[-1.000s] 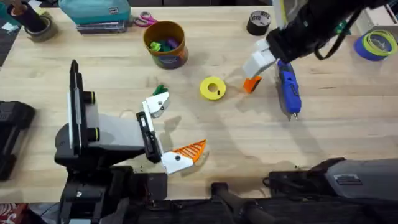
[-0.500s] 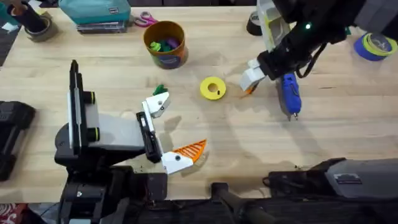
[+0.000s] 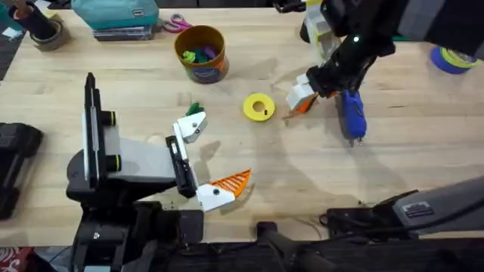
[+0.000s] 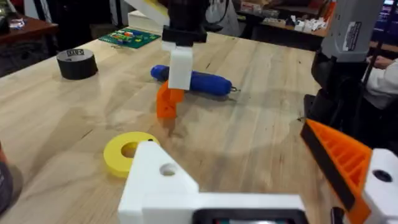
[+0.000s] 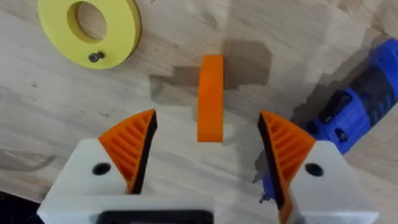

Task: Pick up the gripper from the table and insert it into the empty holder that is missing its gripper. Then pick up a screw, insert it into the mounting hole, and use the screwdriver to tighten it. Finally, clean up the table by picking up the vegetable and placing it into the bucket.

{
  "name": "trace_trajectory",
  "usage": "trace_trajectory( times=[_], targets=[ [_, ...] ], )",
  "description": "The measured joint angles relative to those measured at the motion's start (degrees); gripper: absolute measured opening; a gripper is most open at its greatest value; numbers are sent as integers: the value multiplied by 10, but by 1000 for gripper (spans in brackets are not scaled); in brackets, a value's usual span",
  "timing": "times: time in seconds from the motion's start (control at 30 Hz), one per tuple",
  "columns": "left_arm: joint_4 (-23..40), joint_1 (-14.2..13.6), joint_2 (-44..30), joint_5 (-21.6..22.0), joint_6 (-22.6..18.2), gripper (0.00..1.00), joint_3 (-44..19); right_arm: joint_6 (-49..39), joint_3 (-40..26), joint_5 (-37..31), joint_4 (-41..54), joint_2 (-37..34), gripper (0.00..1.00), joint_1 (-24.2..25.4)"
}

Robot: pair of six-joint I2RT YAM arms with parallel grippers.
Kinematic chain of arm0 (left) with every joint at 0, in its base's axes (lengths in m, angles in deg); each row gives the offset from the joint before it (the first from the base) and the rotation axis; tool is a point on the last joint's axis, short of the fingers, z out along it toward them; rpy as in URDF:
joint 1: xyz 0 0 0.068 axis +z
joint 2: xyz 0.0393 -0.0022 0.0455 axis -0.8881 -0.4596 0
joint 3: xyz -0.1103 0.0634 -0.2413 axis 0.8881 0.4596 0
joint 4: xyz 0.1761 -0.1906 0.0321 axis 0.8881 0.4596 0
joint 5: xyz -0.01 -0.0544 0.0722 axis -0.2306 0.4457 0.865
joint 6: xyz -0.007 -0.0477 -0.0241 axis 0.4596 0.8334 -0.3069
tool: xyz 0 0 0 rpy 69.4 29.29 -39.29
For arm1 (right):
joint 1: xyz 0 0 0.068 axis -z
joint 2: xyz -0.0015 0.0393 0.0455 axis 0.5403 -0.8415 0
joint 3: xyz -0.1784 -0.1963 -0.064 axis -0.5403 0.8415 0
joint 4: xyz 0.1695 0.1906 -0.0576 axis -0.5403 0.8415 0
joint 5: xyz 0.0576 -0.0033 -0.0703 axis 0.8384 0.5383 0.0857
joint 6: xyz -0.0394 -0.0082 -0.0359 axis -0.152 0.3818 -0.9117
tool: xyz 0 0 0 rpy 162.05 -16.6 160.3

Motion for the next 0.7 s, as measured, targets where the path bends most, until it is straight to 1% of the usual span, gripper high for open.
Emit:
trace_trajectory(
  times=[0.13, 0.4, 0.43, 0.5, 0.57, 0.67, 0.7],
  targets=[
    [0, 0, 0, 0, 0, 986, 0, 0, 0, 2, -5, -12, 941, 0],
    [0, 0, 0, 0, 0, 986, 0, 0, 1, 2, -12, -14, 817, 0],
    [0, 0, 0, 0, 0, 986, 0, 0, 1, 2, -12, -14, 709, 0],
    [0, 0, 0, 0, 0, 986, 0, 0, 1, 2, -12, -14, 622, 0],
    [0, 0, 0, 0, 0, 986, 0, -1, 1, 2, -12, -14, 495, 0],
    [0, 0, 0, 0, 0, 985, 0, -3, 1, 2, -13, -14, 268, 0],
    [0, 0, 0, 0, 0, 985, 0, -4, 1, 1, -14, -14, 164, 0]
  ],
)
